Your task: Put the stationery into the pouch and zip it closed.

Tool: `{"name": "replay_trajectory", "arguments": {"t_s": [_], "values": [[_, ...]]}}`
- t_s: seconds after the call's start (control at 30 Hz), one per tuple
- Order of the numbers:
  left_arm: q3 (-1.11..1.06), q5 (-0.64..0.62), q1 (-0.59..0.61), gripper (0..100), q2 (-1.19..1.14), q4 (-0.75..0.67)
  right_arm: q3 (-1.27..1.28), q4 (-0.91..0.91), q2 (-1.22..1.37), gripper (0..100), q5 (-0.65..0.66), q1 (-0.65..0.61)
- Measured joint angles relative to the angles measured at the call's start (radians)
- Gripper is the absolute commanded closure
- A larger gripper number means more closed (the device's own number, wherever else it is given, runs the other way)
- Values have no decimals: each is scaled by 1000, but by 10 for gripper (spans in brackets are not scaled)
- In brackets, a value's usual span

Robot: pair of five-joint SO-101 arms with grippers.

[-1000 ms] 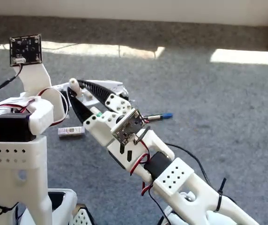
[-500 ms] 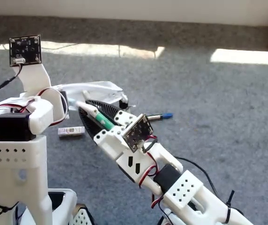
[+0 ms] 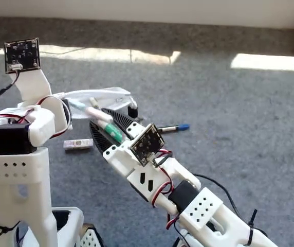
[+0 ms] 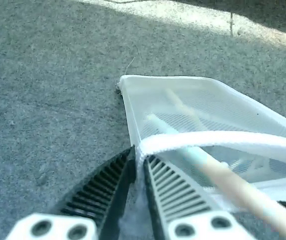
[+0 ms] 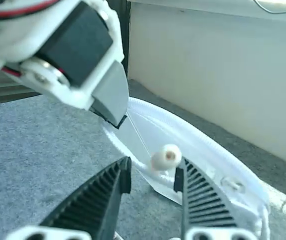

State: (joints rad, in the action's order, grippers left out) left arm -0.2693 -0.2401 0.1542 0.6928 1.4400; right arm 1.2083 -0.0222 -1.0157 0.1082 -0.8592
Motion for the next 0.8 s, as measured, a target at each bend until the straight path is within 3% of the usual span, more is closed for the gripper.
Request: {"name": "replay_trajectory", "arguments": {"t_s": [0.6,0.8], "values": [[-2,-2,6,993,0,0,-31,390,-305,853,0,-3],[-2,-2,109,993,0,0,-31,457,-324,853,0,-3]]}}
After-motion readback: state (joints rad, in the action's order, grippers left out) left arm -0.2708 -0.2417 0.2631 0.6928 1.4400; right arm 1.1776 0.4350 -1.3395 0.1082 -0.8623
